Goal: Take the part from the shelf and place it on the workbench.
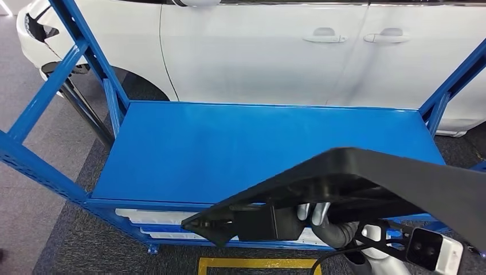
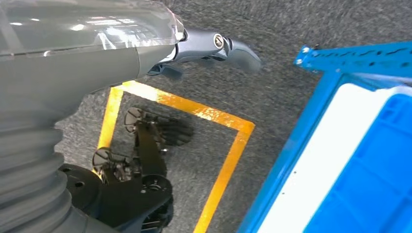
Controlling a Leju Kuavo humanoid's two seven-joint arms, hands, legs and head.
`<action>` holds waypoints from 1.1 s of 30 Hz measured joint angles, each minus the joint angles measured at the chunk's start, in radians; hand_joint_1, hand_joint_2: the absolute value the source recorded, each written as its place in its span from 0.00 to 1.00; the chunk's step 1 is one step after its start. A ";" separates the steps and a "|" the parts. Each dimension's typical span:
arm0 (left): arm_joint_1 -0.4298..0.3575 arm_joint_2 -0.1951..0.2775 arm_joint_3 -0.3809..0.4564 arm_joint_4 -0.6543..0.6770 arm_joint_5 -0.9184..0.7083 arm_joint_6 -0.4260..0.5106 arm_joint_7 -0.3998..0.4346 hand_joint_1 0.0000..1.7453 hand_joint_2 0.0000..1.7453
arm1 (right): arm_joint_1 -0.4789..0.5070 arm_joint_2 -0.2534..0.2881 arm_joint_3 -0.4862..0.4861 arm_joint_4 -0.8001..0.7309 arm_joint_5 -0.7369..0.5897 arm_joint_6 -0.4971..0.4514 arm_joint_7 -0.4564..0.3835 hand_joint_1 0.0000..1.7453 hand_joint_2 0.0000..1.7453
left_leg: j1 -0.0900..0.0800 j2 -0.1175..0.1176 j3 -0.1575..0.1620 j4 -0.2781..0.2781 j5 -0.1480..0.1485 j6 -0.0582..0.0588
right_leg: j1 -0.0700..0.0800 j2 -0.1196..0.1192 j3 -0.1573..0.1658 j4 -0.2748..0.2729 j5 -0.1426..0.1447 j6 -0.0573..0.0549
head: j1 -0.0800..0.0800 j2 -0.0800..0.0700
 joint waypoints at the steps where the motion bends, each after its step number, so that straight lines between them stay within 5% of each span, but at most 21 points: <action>1: -0.001 0.000 0.000 0.000 -0.001 0.000 0.001 0.00 1.00 | -0.005 0.000 0.007 0.007 -0.002 -0.002 0.000 1.00 1.00 | 0.001 -0.001 -0.010 0.006 0.005 -0.006 | -0.001 0.000 0.045 -0.069 0.015 0.001 | 0.000 0.000; 3: -0.001 0.001 0.000 0.000 -0.001 0.000 0.003 0.00 1.00 | -0.013 0.000 0.020 0.020 -0.007 -0.016 0.000 1.00 1.00 | 0.001 -0.002 -0.020 0.014 0.015 -0.019 | 0.004 0.003 0.089 -0.143 0.027 -0.004 | 0.000 0.000; 7: 0.009 0.001 0.000 0.000 0.000 0.001 0.006 0.00 1.00 | -0.025 -0.002 0.037 0.037 -0.017 -0.056 0.000 1.00 1.00 | 0.007 -0.004 -0.032 0.023 0.014 -0.044 | 0.011 0.003 0.069 -0.152 0.053 -0.034 | 0.000 0.000; 9: 0.017 0.000 0.000 0.000 0.000 0.001 0.008 0.00 1.00 | -0.030 -0.005 0.045 0.041 -0.025 -0.063 0.000 1.00 1.00 | 0.011 -0.003 -0.059 0.097 -0.071 -0.053 | 0.011 -0.001 0.045 -0.154 0.076 -0.048 | 0.000 0.000; 11: 0.020 -0.001 0.000 0.000 0.000 -0.002 0.007 0.00 1.00 | -0.032 -0.006 0.052 0.042 -0.034 -0.063 0.000 1.00 1.00 | 0.013 -0.003 -0.091 0.228 -0.165 -0.058 | 0.016 -0.002 0.015 -0.153 0.099 -0.054 | 0.000 0.000; 12: 0.021 -0.001 0.000 0.000 -0.001 -0.004 0.007 0.00 1.00 | -0.032 -0.006 0.054 0.043 -0.038 -0.063 0.000 1.00 1.00 | 0.012 -0.003 -0.096 0.281 -0.182 -0.058 | 0.019 -0.003 0.000 -0.152 0.110 -0.055 | 0.000 0.000; 14: 0.023 -0.001 0.000 0.000 -0.002 -0.005 0.006 0.00 1.00 | -0.031 -0.007 0.056 0.042 -0.042 -0.062 0.000 1.00 1.00 | 0.011 -0.003 -0.059 0.292 -0.155 -0.052 | 0.025 -0.005 -0.031 -0.151 0.131 -0.055 | 0.000 0.000; 16: 0.023 -0.001 0.000 0.000 -0.005 -0.006 0.006 0.00 1.00 | -0.031 -0.007 0.058 0.041 -0.043 -0.062 0.000 1.00 1.00 | 0.004 -0.004 0.046 0.167 -0.121 -0.037 | 0.027 -0.004 -0.055 -0.149 0.151 -0.053 | 0.000 0.000; 18: 0.021 -0.001 0.000 0.000 -0.009 -0.006 0.006 0.00 1.00 | -0.030 -0.007 0.058 0.036 -0.037 -0.064 0.000 1.00 1.00 | -0.007 -0.005 0.144 0.025 -0.130 -0.024 | 0.026 -0.006 -0.066 -0.150 0.168 -0.045 | 0.000 0.000; 19: 0.021 -0.001 0.000 0.000 -0.013 -0.007 0.008 0.00 1.00 | -0.029 -0.008 0.058 0.032 -0.030 -0.065 0.000 1.00 1.00 | -0.011 -0.005 0.166 -0.013 -0.138 -0.018 | 0.023 -0.007 -0.066 -0.153 0.176 -0.039 | 0.000 0.000; 22: 0.020 -0.003 0.000 0.000 -0.020 -0.009 0.023 0.00 1.00 | -0.025 -0.008 0.048 0.015 -0.011 -0.058 0.000 1.00 1.00 | -0.012 -0.001 0.165 -0.042 -0.110 -0.002 | 0.018 -0.007 -0.071 -0.156 0.183 -0.023 | 0.000 0.000; 24: 0.018 -0.005 0.000 0.000 -0.025 -0.009 0.039 0.00 1.00 | -0.025 -0.008 0.034 0.009 -0.010 -0.052 0.000 1.00 1.00 | -0.008 0.004 0.149 -0.055 -0.081 0.009 | 0.016 -0.004 -0.093 -0.097 0.111 -0.016 | 0.000 0.000; 26: 0.017 -0.006 0.000 0.000 -0.029 -0.005 0.056 0.00 1.00 | -0.025 -0.008 0.023 0.008 -0.007 -0.051 0.000 1.00 1.00 | -0.008 0.006 0.122 -0.054 -0.059 0.012 | 0.012 -0.001 -0.125 0.027 0.015 -0.008 | 0.000 0.000; 28: 0.017 -0.006 0.000 0.000 -0.030 0.002 0.078 0.00 1.00 | -0.021 -0.007 0.016 0.004 0.005 -0.054 0.000 1.00 1.00 | -0.007 0.007 0.090 -0.047 -0.039 0.009 | 0.006 -0.001 -0.132 0.119 -0.006 0.000 | 0.000 0.000; 30: 0.020 -0.006 0.000 0.000 -0.031 0.010 0.104 0.00 1.00 | -0.017 -0.007 0.011 -0.002 0.022 -0.058 0.000 1.00 1.00 | -0.005 0.008 0.057 -0.036 -0.023 0.002 | 0.000 -0.002 -0.078 0.084 0.042 0.006 | 0.000 0.000; 33: 0.022 -0.006 0.000 0.000 -0.031 0.022 0.139 0.00 1.00 | -0.015 -0.007 0.010 -0.010 0.034 -0.064 0.000 1.00 1.00 | -0.004 0.008 0.017 -0.010 -0.007 -0.014 | -0.001 -0.002 0.060 -0.116 0.058 0.007 | 0.000 0.000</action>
